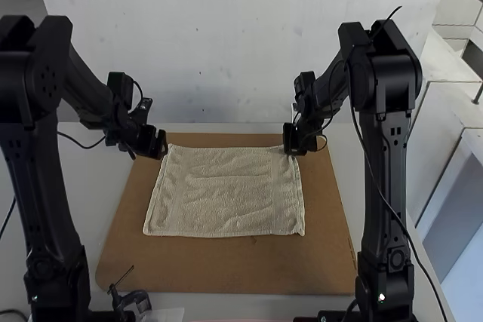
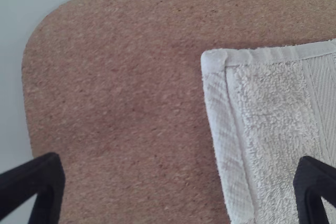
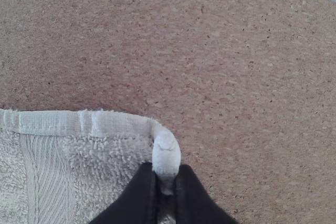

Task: Fold the towel.

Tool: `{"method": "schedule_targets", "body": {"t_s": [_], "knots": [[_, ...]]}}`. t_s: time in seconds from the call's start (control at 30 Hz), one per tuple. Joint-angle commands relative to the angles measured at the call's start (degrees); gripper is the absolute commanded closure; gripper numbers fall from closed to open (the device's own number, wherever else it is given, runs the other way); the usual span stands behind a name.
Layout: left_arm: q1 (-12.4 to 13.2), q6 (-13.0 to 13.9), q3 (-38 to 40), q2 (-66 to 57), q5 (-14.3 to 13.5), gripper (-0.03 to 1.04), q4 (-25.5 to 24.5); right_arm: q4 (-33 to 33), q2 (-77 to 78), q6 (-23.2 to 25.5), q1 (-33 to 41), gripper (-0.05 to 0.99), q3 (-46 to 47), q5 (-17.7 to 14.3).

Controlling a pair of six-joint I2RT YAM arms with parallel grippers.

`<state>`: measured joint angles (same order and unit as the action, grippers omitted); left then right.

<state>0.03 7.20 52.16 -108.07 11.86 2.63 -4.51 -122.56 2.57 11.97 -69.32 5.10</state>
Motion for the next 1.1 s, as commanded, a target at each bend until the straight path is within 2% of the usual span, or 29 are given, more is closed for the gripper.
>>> {"method": "schedule_targets", "body": {"t_s": [0.0, 0.3, 0.47, 0.6, 0.87, 0.97, 1.07], "knots": [[-1.8, -1.5, 2.2, 0.0, 1.0, 0.04, 1.0, 0.1, -0.4, 0.7, 0.5, 0.91, 2.2, 1.7], [-3.3, -3.1, 5.4, -4.0, 0.8, 0.07, 0.4, 1.1, 0.7, 0.7, 0.8, 0.91, 3.7, 2.3], [-3.4, -4.0, 10.2, -8.8, 0.4, 0.08, -3.7, 1.6, 2.2, 0.8, 1.4, 0.91, 4.7, 2.7], [-3.4, -4.6, 12.7, -11.5, 0.0, 0.08, -5.1, 1.7, 2.5, 0.8, 1.5, 0.91, 4.9, 2.7], [-3.5, -4.7, 14.3, -12.9, -0.2, 0.19, -6.1, 2.6, 2.5, 0.7, 1.6, 0.91, 5.3, 3.3], [-3.6, -5.0, 14.3, -12.9, -0.1, 0.3, -6.3, 2.8, 2.5, 0.7, 1.6, 0.91, 5.3, 3.3], [-4.0, -5.0, 14.5, -12.8, -0.2, 0.3, -7.2, 2.9, 2.7, 0.8, 1.3, 0.91, 5.6, 3.3]]}}
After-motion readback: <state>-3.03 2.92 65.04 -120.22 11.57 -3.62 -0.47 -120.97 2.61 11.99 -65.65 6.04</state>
